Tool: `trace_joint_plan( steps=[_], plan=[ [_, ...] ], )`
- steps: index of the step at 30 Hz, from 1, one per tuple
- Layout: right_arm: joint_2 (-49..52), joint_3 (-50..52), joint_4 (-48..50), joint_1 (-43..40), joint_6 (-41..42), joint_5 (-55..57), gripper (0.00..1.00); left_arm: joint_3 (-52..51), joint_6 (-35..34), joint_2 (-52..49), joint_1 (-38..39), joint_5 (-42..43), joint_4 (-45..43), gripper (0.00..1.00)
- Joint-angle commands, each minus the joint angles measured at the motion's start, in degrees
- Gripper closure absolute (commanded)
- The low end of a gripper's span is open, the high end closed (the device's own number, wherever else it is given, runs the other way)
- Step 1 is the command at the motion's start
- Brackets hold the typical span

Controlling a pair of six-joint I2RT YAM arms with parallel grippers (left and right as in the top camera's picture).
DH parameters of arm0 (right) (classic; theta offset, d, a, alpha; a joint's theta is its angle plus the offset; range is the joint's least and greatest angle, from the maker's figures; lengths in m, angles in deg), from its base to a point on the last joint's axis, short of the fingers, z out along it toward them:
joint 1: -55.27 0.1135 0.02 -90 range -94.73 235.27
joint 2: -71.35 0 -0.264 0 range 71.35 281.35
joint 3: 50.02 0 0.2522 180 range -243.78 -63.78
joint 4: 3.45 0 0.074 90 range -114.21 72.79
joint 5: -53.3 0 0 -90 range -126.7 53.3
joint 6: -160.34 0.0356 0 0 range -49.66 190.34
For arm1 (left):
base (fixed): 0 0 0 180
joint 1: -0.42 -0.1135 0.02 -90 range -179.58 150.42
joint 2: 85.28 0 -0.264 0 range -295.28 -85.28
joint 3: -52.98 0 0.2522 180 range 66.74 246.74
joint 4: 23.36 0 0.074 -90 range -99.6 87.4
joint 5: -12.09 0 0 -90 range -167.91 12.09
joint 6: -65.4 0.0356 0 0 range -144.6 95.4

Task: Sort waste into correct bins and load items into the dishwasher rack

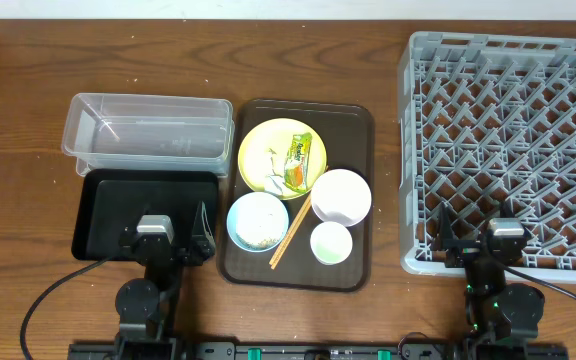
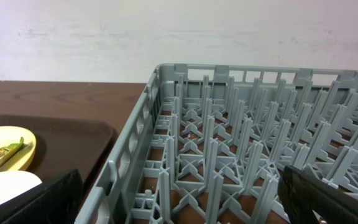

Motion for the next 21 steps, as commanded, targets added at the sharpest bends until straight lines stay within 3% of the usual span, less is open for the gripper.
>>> trace_joint_plan(
  steps=[1,21],
  plan=[
    [-0.02,0.09,-0.24,0.11,-0.85,-0.24,0.01,-0.57,0.74,0.35,0.02,-1.36,2.73,0.04],
    [-0.02,0.09,-0.24,0.11,-0.85,-0.24,0.01,-0.57,0.74,0.35,0.02,-1.36,2.73,0.04]
  ],
)
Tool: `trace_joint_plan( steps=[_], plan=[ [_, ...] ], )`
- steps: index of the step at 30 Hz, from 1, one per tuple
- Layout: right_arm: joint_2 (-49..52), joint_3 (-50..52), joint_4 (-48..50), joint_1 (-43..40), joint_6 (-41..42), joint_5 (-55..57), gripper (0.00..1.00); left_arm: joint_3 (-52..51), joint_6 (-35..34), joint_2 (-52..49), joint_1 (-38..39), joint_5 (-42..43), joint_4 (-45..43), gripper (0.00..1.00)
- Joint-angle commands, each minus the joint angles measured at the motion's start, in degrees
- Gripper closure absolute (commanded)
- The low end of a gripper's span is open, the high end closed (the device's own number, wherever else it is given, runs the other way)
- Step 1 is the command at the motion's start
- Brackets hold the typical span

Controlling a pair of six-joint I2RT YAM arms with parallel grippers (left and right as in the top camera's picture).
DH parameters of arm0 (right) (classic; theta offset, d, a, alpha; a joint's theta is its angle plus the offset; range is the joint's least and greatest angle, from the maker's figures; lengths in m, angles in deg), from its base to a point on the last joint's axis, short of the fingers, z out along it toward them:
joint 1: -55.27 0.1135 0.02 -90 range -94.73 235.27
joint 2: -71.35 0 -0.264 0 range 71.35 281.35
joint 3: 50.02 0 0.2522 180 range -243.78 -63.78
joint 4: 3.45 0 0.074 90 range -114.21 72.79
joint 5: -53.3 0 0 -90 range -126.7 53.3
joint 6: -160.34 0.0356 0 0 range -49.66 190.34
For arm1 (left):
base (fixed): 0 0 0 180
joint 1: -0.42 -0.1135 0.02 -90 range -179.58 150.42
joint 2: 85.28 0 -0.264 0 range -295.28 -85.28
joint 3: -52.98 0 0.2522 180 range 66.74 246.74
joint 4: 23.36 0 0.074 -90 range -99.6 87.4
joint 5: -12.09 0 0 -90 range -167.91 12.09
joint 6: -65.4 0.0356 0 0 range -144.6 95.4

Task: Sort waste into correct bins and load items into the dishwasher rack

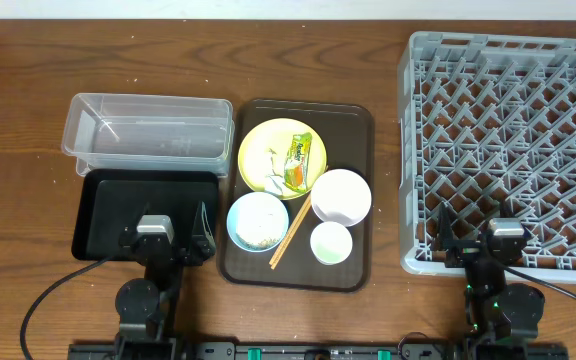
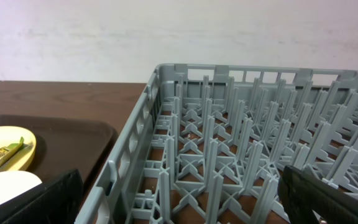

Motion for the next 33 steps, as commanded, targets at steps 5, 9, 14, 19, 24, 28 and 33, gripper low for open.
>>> trace_joint_plan(
  steps=[5,9,14,19,24,28,33],
  plan=[
    [-0.02,0.07,-0.24,0.11,-0.85,-0.24,0.01,-0.57,0.74,0.35,0.02,-1.36,2.73,0.04],
    [-0.02,0.07,-0.22,0.11,-0.83,-0.24,0.01,-0.57,0.76,0.35,0.02,-1.36,2.73,0.04],
    [-0.02,0.07,-0.24,0.11,-0.85,-0.22,0.01,-0.57,0.76,0.35,0.02,-1.36,2.73,0.04],
    [-0.04,0.07,-0.22,0.11,-0.83,-0.26,0.01,-0.57,0.76,0.35,0.02,-1.36,2.73,0.04],
    [-0.02,0.07,-0.24,0.11,-0.83,-0.26,0.01,-0.57,0.74,0.35,0.02,-1.36,2.73,0.04],
    [-0.02,0.07,-0.24,0.11,-0.85,-0.24,0.01,-0.57,0.74,0.35,0.02,-1.36,2.73,0.04],
    [-0.02,0.07,-0.22,0.13,0.07,-0.26,0.01,-0.57,0.74,0.35,0.02,-1.36,2.73,0.04]
  ],
)
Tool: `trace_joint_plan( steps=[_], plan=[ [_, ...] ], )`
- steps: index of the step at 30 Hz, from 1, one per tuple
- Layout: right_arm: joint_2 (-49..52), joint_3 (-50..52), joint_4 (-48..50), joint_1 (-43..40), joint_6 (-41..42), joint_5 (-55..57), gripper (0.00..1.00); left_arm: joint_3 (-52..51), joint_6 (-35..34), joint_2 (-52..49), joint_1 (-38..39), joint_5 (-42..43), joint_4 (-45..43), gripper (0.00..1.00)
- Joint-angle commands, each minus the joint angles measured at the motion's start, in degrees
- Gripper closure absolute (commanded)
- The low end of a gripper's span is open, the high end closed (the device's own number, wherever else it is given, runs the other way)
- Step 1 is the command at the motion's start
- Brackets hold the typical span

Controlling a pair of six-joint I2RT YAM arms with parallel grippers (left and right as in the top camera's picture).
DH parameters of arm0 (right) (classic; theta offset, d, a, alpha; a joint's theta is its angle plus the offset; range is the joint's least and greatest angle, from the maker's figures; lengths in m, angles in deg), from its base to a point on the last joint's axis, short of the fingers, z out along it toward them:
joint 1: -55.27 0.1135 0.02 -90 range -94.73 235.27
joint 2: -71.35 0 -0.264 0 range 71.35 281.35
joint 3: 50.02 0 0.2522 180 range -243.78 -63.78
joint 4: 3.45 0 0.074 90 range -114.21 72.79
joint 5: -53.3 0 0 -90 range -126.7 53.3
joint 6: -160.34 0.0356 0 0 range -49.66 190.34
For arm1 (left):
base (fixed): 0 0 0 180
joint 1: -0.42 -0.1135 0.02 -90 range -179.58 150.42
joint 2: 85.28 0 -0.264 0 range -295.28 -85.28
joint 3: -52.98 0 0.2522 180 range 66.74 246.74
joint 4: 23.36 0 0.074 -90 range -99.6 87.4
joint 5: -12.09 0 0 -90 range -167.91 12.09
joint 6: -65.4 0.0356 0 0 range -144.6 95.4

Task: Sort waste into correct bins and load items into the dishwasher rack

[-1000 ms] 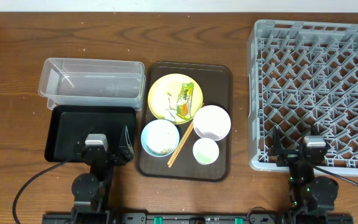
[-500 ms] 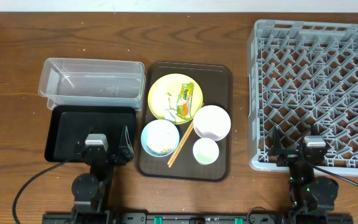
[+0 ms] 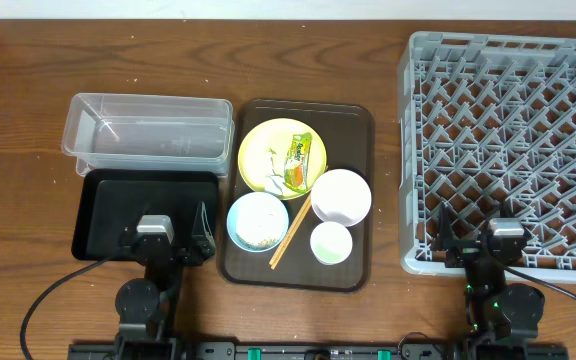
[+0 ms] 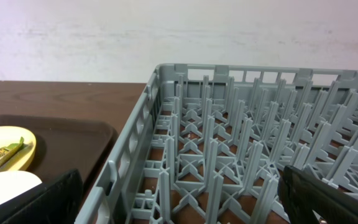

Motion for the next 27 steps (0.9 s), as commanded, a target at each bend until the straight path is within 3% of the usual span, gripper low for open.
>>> trace_joint_plan(
  steps=[1,8,14,23,27],
  plan=[
    [-0.02,0.07,-0.24,0.11,0.02,-0.24,0.01,-0.57,0.74,0.35,0.04,-1.38,2.73,0.04],
    [0.24,-0.07,-0.24,0.11,0.66,0.00,0.01,-0.04,-0.96,0.22,0.04,-1.36,3.34,0.04],
    [2.21,-4.02,-3.56,0.11,1.60,0.98,0.01,5.66,-0.98,-3.15,0.04,-1.36,10.08,0.04],
    [16.98,-21.03,-15.85,0.11,2.21,2.36,0.01,23.93,-0.98,-20.68,0.04,-1.01,24.41,0.04],
    [25.88,-29.92,-25.11,0.11,2.58,2.34,0.01,33.79,-1.01,-31.06,0.04,3.19,30.42,0.04]
  ],
)
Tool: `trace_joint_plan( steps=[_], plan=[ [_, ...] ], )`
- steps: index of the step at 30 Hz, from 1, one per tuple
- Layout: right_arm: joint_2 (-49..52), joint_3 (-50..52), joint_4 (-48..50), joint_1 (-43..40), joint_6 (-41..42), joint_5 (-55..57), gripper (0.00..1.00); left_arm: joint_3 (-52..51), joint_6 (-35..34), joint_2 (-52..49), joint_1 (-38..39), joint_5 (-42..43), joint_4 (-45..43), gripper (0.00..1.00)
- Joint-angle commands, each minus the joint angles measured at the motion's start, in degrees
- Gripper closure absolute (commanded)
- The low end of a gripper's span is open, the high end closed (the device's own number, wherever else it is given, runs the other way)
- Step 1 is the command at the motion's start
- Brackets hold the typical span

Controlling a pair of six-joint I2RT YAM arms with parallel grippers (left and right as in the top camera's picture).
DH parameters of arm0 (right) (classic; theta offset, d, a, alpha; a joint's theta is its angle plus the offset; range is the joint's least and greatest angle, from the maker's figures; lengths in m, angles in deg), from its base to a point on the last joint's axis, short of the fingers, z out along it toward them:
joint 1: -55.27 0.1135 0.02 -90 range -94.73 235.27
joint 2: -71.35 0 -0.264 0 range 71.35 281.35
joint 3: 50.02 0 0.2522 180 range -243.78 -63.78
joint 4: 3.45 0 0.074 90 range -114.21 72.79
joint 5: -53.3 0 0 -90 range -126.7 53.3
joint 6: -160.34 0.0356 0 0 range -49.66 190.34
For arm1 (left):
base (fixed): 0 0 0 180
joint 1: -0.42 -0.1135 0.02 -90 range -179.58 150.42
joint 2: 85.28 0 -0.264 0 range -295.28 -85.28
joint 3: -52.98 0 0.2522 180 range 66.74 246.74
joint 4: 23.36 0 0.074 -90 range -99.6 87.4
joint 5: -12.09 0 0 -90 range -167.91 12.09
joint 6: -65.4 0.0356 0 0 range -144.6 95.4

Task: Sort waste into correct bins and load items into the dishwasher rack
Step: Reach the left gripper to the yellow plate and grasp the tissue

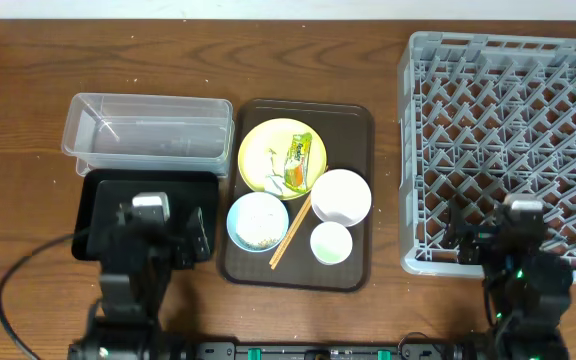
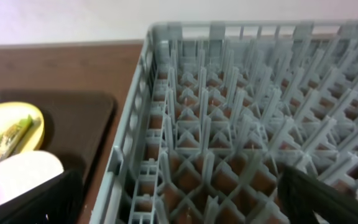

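Note:
A brown tray (image 1: 353,120) holds a yellow plate (image 1: 266,150) with a green wrapper (image 1: 298,162) on it. It also holds a white bowl (image 1: 341,196), a light-blue bowl (image 1: 258,220) with crumbs, a small cup (image 1: 331,243) and chopsticks (image 1: 290,232). The grey rack (image 1: 508,130) stands to the right. My left gripper (image 1: 158,225) hangs open over the black bin (image 1: 103,190). My right gripper (image 1: 513,245) (image 2: 179,208) is open over the rack's (image 2: 229,118) near edge and holds nothing.
A clear plastic bin (image 1: 148,135) sits behind the black bin, left of the tray. The right wrist view catches the plate (image 2: 5,121), the white bowl (image 2: 17,180) and the tray's corner (image 2: 86,118) left of the rack wall.
Both arms have lifted off their rest poses. The right wrist camera now sits higher and looks down into the rack. The left arm has shifted slightly left over the black bin.
At all three earlier moments both arms sat still at the table's front edge with open grippers, and the tray items were untouched. Now both arms are raised, and the dishes and wrapper lie where they were.

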Motion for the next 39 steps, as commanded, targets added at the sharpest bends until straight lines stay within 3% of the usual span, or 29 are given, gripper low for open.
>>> trace_joint_plan(
  steps=[1,8,15,26,33,39],
  plan=[
    [6.82,-7.15,-5.42,0.11,0.79,0.74,0.01,8.50,-0.57,-8.22,0.04,4.42,4.04,0.04],
    [20.02,-19.85,-19.15,0.11,0.79,0.74,0.01,22.53,-2.69,-24.15,0.04,7.08,19.32,0.04],
    [23.08,-22.40,-20.90,0.11,0.79,-1.92,0.01,23.67,-4.61,-29.94,0.04,7.13,24.33,0.04],
    [23.06,-22.40,-20.48,0.11,0.79,-2.29,0.01,25.35,-4.59,-32.92,0.39,11.61,14.82,0.05],
    [23.06,-22.40,-20.48,0.11,0.79,-2.29,0.01,34.03,-4.17,-42.73,3.91,11.56,11.63,0.08],
    [23.06,-22.40,-20.50,0.11,0.81,-2.29,0.01,36.00,-4.20,-50.88,9.31,10.67,3.45,0.11]
  ],
)
